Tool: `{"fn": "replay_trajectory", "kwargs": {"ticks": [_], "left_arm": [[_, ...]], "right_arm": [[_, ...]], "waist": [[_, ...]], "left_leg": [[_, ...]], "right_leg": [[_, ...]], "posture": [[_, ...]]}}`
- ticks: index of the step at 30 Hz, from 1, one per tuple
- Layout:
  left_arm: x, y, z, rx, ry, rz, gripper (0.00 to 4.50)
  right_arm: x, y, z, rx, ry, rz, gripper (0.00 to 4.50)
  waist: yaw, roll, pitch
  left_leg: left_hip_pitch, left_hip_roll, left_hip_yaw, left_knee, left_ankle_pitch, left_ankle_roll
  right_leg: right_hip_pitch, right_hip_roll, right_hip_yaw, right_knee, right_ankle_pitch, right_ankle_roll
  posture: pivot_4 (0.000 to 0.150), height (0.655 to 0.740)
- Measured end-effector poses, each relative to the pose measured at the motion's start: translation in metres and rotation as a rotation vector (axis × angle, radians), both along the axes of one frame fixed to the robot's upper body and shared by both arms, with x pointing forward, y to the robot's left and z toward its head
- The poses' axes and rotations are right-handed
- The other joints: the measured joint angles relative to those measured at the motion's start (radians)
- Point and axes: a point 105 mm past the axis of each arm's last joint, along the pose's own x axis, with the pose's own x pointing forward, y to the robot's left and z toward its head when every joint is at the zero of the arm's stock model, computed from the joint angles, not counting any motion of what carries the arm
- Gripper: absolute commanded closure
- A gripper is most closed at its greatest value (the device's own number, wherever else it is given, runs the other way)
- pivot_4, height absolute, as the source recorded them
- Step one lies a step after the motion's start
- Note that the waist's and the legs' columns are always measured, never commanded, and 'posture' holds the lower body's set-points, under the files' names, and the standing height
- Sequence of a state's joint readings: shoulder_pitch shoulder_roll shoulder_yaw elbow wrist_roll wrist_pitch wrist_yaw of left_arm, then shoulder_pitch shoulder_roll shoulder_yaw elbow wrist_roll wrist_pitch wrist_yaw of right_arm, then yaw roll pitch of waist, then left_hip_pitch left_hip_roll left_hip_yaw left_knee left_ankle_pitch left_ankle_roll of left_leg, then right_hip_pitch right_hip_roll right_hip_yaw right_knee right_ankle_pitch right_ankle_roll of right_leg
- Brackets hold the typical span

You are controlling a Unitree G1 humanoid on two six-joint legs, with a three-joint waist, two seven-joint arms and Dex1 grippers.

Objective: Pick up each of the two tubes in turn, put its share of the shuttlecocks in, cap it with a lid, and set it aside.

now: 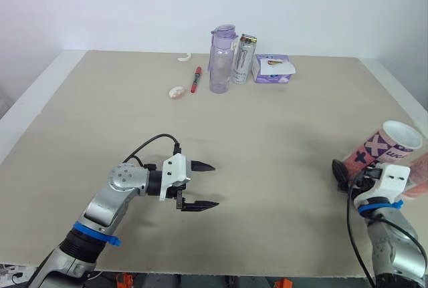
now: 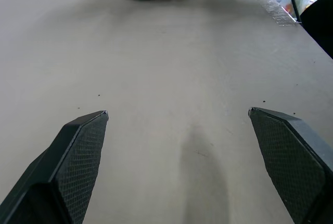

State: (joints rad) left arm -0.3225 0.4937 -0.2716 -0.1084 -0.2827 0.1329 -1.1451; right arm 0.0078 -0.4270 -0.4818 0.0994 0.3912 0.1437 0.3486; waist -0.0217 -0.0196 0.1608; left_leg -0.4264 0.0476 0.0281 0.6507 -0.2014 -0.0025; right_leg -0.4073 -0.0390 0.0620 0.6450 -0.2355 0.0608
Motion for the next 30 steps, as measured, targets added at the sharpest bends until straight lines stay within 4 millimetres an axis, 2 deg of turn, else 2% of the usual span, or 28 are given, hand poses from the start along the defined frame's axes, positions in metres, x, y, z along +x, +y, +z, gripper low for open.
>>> {"fn": "replay_trajectory", "kwargs": {"ticks": [16,24,30], "left_arm": [[-0.002,-0.002,-0.004,0.014,0.009,-0.023,0.0],[0.002,-0.002,-0.004,0.016,0.011,-0.021,0.0],[0.01,0.005,-0.007,0.02,0.019,0.014,0.0]], "right_arm": [[-0.035,0.011,-0.007,-0.008,0.064,0.027,0.01],[-0.069,0.015,-0.011,-0.024,0.126,0.052,0.01],[-0.097,0.016,-0.009,-0.136,0.195,0.215,0.01]], "waist": [[0.001,0.0,0.0],[0.003,0.0,0.0],[0.002,0.001,-0.001]], "left_leg": [[0.0,0.0,0.0,-0.001,0.0,0.0],[0.0,0.0,0.0,-0.001,0.0,0.0],[0.0,-0.001,0.0,-0.002,-0.001,-0.001]], "right_leg": [[0.0,0.0,0.0,0.0,-0.001,-0.001],[0.0,-0.001,0.0,0.0,-0.002,-0.001],[-0.001,-0.002,0.0,0.0,-0.003,-0.001]], "posture": [[0.15,0.74],[0.15,0.74],[0.15,0.74]]}}
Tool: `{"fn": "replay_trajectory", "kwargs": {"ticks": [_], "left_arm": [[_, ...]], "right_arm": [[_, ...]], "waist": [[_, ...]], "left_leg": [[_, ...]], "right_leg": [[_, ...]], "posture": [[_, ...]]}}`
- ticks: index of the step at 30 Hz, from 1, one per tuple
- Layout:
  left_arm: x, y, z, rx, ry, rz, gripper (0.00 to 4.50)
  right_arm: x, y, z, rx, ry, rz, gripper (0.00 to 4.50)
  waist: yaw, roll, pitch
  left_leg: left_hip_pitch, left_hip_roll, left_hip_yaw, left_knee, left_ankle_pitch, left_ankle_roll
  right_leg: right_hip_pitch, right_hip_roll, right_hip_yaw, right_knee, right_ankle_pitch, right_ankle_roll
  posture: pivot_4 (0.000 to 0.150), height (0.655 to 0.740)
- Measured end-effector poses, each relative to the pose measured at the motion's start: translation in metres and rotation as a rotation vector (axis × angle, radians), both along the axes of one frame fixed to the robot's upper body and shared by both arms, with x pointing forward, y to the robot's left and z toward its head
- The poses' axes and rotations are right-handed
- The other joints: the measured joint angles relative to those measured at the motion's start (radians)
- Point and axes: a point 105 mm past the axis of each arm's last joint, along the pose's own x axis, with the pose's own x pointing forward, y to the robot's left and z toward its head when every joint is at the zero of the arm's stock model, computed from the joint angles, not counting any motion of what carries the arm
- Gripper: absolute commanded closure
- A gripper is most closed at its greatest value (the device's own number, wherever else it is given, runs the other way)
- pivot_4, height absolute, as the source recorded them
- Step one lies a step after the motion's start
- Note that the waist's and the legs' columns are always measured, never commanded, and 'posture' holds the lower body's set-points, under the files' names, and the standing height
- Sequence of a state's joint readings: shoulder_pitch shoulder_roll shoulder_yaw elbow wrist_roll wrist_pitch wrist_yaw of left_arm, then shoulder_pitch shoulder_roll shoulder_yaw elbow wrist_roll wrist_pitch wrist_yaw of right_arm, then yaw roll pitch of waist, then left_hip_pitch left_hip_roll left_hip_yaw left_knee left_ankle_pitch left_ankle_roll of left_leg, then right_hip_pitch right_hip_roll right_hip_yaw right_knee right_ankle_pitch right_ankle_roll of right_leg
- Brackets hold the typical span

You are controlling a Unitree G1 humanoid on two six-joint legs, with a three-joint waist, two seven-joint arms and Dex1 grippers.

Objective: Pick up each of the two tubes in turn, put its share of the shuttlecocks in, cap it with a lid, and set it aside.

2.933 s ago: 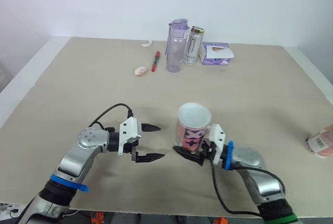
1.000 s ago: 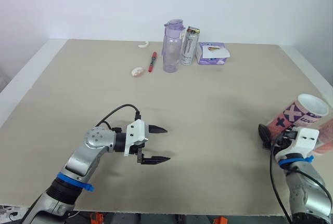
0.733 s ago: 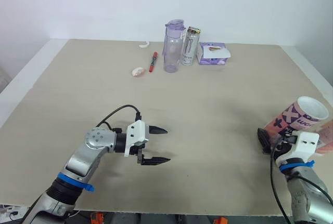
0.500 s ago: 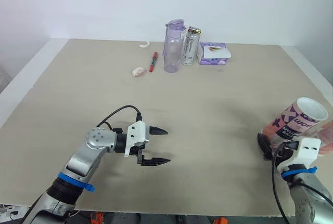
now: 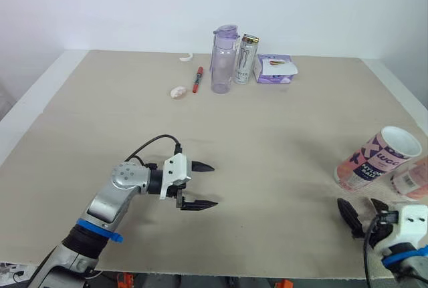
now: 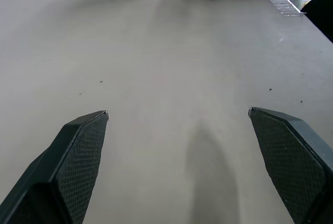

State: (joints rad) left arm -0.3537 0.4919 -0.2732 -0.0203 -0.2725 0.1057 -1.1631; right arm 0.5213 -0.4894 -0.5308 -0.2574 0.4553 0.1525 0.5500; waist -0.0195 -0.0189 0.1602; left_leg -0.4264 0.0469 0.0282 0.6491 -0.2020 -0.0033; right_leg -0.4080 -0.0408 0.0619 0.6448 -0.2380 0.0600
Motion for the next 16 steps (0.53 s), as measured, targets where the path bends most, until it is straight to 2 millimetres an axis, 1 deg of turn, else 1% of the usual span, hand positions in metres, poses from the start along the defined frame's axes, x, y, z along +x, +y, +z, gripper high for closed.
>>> {"fn": "replay_trajectory", "kwargs": {"ticks": [1,3,4,7,8,9,10,11,12,14,16], "left_arm": [[0.002,0.003,-0.001,0.002,0.002,0.012,0.0],[0.005,0.008,0.0,0.003,0.0,0.038,0.0],[0.007,0.01,0.001,0.001,-0.003,0.054,0.0],[0.012,0.02,0.002,0.001,-0.013,0.108,0.0],[0.013,0.023,0.0,0.005,-0.01,0.123,0.0],[0.013,0.031,-0.003,0.01,-0.001,0.164,0.0],[0.013,0.033,-0.005,0.015,0.003,0.178,0.0],[0.012,0.04,-0.009,0.022,0.007,0.214,0.0],[0.012,0.042,-0.01,0.028,0.009,0.223,0.0],[0.013,0.054,-0.012,0.049,0.009,0.282,0.0],[0.014,0.066,-0.011,0.063,-0.001,0.334,0.0]], "right_arm": [[-0.003,0.004,0.001,-0.011,0.008,0.051,0.01],[-0.005,0.021,0.007,-0.035,0.011,0.209,0.01],[-0.002,0.031,0.01,-0.038,0.002,0.285,0.01],[0.015,0.072,0.03,-0.059,-0.071,0.569,0.01],[0.019,0.081,0.034,-0.064,-0.091,0.621,0.01],[0.028,0.097,0.039,-0.069,-0.115,0.722,0.01],[0.032,0.105,0.043,-0.07,-0.133,0.767,0.01],[0.04,0.121,0.047,-0.068,-0.154,0.853,0.01],[0.042,0.125,0.049,-0.066,-0.161,0.878,0.01],[0.051,0.14,0.052,-0.059,-0.168,0.966,0.01],[0.057,0.145,0.052,-0.054,-0.158,1.011,0.01]], "waist": [[0.0,0.0,0.0],[-0.001,0.001,0.001],[-0.004,0.001,0.001],[-0.014,0.0,0.001],[-0.014,0.0,0.002],[-0.017,0.0,0.002],[-0.016,0.0,0.002],[-0.015,-0.001,0.003],[-0.013,-0.001,0.003],[-0.008,-0.002,0.004],[0.003,-0.002,0.004]], "left_leg": [[0.0,0.001,0.0,0.0,0.0,0.0],[0.0,0.001,0.0,0.0,0.0,0.0],[0.001,0.001,0.001,0.0,0.0,0.0],[0.004,0.001,0.0,0.0,0.0,0.0],[0.004,0.001,0.0,0.001,0.0,0.0],[0.004,0.002,0.0,0.001,0.0,0.0],[0.004,0.002,0.0,0.001,0.0,0.0],[0.004,0.002,0.0,0.0,0.0,0.0],[0.003,0.002,-0.001,0.0,0.0,0.0],[0.003,0.002,-0.001,-0.001,0.0,0.0],[0.002,0.001,-0.001,-0.002,0.0,0.0]], "right_leg": [[0.0,0.0,0.0,0.0,0.0,0.0],[-0.001,0.0,0.0,0.0,0.0,-0.001],[-0.001,0.001,0.0,0.0,0.001,-0.001],[0.0,0.001,0.0,0.0,0.003,-0.002],[0.0,0.001,0.0,0.0,0.003,-0.003],[0.0,0.002,0.0,0.0,0.004,-0.003],[0.0,0.002,0.0,0.0,0.004,-0.004],[0.0,0.002,0.0,0.0,0.004,-0.004],[0.0,0.002,0.0,0.0,0.004,-0.004],[-0.001,0.003,0.0,0.0,0.003,-0.003],[0.0,0.002,0.0,0.0,0.0,-0.002]], "posture": [[0.15,0.74],[0.15,0.74],[0.15,0.74],[0.15,0.74],[0.15,0.74],[0.15,0.74],[0.15,0.74],[0.15,0.74],[0.15,0.74],[0.15,0.74],[0.15,0.74]]}}
